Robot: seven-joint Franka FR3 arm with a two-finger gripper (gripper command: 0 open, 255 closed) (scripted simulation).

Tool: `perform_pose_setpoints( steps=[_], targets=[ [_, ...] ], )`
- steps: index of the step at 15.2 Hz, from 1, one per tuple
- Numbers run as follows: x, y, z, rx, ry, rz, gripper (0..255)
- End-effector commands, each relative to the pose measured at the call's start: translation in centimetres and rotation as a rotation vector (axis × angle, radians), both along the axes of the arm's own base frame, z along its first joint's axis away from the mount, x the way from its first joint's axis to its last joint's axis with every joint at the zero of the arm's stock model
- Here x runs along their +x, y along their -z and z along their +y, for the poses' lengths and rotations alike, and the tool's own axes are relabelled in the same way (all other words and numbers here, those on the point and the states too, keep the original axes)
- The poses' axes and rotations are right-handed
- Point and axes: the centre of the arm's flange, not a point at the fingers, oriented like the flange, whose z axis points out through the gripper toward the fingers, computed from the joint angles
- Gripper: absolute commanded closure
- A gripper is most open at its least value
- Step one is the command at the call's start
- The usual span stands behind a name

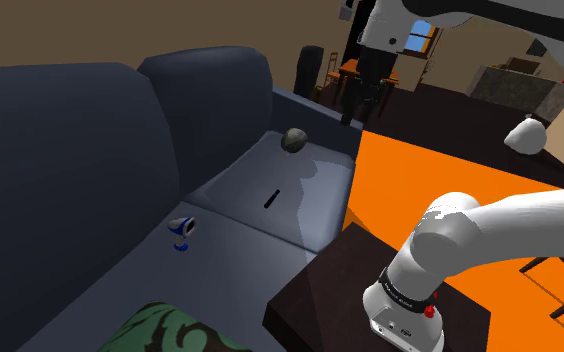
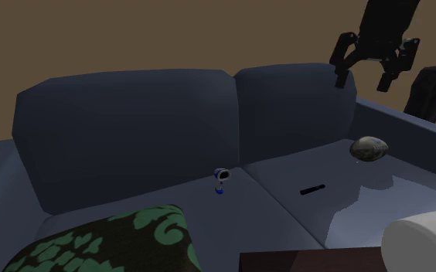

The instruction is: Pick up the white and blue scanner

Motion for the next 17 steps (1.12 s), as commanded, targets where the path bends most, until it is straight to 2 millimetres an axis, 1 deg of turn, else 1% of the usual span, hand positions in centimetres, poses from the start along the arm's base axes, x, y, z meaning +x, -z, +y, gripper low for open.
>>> perform_pose_setpoints(
  steps=[1, 9, 17],
  targets=[
    [0.0, 0.0, 0.0, 0.000, 0.000, 0.000, 0],
    [7.3, 6.9, 4.2, -0.006, -0.056, 0.024, 0],
    [14.2, 14.1, 8.7, -0.012, -0.112, 0.049, 0]
  ],
)
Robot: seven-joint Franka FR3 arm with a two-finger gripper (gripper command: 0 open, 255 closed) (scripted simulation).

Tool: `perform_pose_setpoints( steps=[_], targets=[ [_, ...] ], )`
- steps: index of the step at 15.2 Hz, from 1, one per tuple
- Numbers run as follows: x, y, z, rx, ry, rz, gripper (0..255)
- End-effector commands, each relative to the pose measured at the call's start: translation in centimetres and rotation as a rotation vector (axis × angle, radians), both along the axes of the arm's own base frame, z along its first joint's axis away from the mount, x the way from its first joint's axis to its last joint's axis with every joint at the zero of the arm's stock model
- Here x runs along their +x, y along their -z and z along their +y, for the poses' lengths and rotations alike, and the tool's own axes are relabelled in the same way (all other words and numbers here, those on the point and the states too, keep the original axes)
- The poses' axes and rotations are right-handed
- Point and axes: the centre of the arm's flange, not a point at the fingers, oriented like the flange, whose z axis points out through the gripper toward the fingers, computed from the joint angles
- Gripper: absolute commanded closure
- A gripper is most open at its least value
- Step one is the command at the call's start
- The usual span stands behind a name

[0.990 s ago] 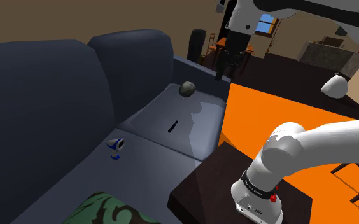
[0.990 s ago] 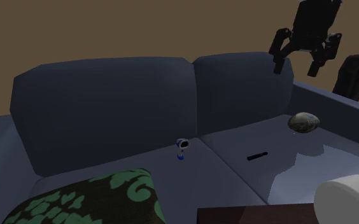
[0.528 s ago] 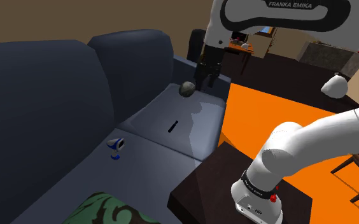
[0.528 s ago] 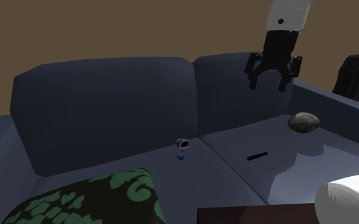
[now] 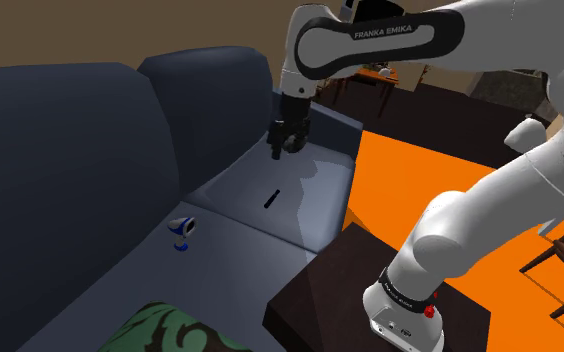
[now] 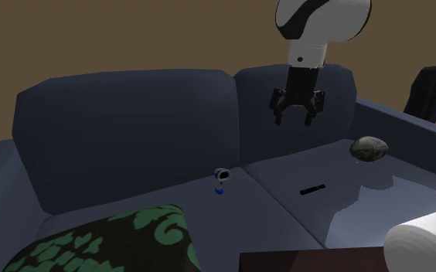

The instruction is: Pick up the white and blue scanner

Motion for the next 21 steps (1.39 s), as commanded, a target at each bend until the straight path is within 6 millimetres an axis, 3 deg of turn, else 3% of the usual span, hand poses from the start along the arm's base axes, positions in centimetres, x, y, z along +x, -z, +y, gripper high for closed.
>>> perform_pose_setpoints(
  steps=[1, 21],
  targets=[
    [1.7, 2.0, 1.3, -0.001, -0.014, 0.006, 0],
    [16.9, 20.7, 14.1, -0.016, -0.154, 0.067, 0]
  ],
)
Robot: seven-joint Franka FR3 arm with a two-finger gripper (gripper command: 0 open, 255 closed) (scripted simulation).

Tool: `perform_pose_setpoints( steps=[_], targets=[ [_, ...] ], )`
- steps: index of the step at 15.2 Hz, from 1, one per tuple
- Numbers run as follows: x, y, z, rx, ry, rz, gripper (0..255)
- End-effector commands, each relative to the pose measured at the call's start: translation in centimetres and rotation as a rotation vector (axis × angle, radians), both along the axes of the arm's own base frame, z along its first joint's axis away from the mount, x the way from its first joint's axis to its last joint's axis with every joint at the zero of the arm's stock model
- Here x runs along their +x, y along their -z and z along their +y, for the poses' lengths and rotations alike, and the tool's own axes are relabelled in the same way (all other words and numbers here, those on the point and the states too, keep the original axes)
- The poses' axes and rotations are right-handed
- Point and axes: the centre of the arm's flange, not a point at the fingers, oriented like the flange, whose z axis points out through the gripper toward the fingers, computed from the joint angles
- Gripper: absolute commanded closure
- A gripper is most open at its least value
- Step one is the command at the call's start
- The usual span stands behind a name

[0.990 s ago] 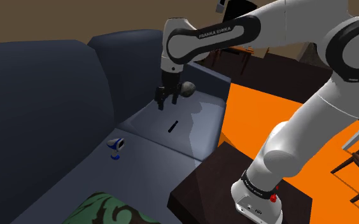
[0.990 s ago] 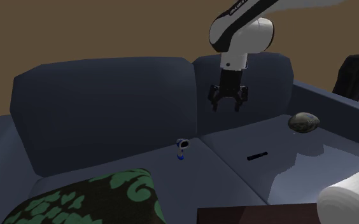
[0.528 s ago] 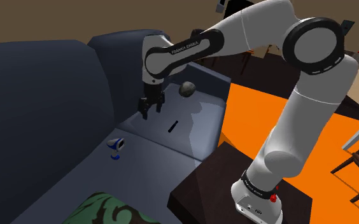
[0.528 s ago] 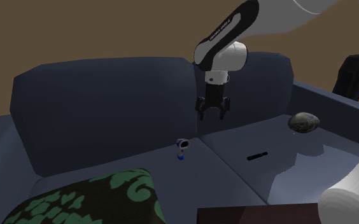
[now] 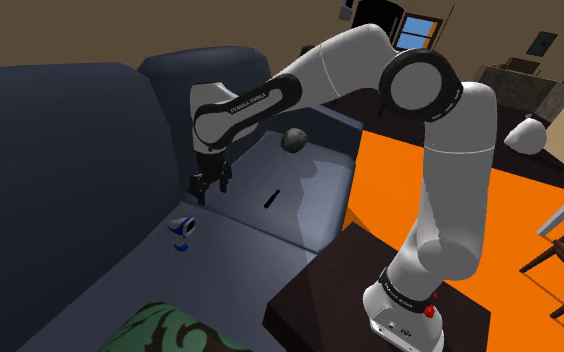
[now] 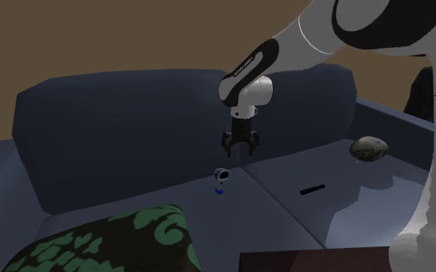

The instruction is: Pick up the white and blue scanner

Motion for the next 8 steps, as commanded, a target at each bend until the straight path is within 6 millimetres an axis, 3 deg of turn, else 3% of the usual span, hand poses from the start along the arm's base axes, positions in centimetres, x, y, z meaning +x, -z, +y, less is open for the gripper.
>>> perform_pose_setpoints(
  steps=[1, 8],
  targets=[
    [1.4, 2.2, 1.5, -0.002, -0.014, 0.006, 0],
    [5.9, 9.0, 6.4, -0.007, -0.063, 0.028, 0]
  ],
)
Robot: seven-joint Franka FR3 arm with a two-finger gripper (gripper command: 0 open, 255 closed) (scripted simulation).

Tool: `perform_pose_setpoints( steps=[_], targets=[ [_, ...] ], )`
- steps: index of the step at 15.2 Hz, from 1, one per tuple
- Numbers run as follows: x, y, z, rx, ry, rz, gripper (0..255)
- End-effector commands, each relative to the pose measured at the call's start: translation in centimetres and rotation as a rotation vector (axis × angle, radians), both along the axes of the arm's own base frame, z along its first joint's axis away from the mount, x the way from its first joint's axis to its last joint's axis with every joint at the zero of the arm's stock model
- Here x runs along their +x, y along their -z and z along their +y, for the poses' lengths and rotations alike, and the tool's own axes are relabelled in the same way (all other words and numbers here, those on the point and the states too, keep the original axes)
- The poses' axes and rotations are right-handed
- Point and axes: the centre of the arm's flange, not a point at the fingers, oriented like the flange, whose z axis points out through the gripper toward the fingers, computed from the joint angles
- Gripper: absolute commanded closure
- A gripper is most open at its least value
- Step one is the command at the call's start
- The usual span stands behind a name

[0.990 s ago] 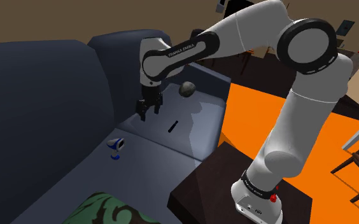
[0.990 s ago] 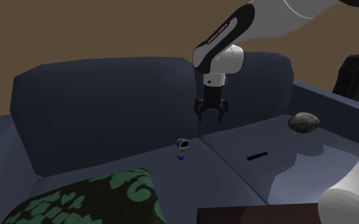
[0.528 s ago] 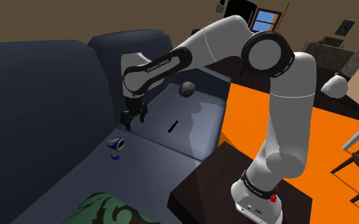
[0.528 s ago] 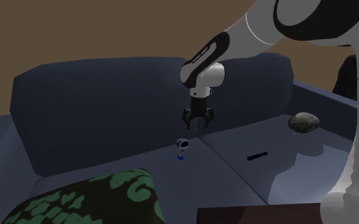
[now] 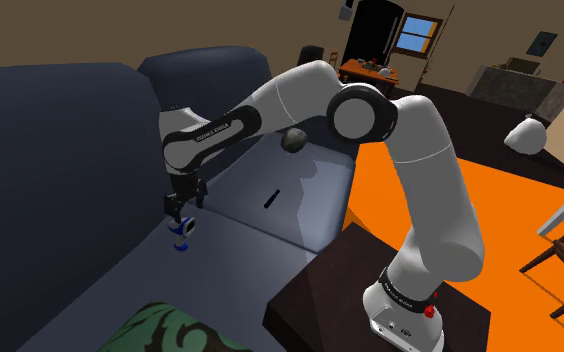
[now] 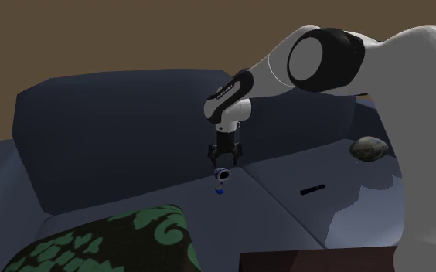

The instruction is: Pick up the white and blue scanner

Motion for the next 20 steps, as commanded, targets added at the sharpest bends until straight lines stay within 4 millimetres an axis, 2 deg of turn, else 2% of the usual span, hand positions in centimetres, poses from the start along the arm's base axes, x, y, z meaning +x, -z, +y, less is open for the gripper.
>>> perform_pose_setpoints(
  steps=[1, 8, 10, 11, 20],
  targets=[
    [1.0, 1.7, 1.0, -0.001, -0.011, 0.005, 0],
    [1.0, 5.4, 1.0, -0.001, -0.011, 0.005, 0],
    [1.0, 5.7, 1.0, -0.001, -0.011, 0.005, 0],
    [1.1, 5.8, 1.0, -0.001, -0.011, 0.005, 255],
    [1.0, 5.7, 1.0, -0.001, -0.011, 0.005, 255]
  ],
)
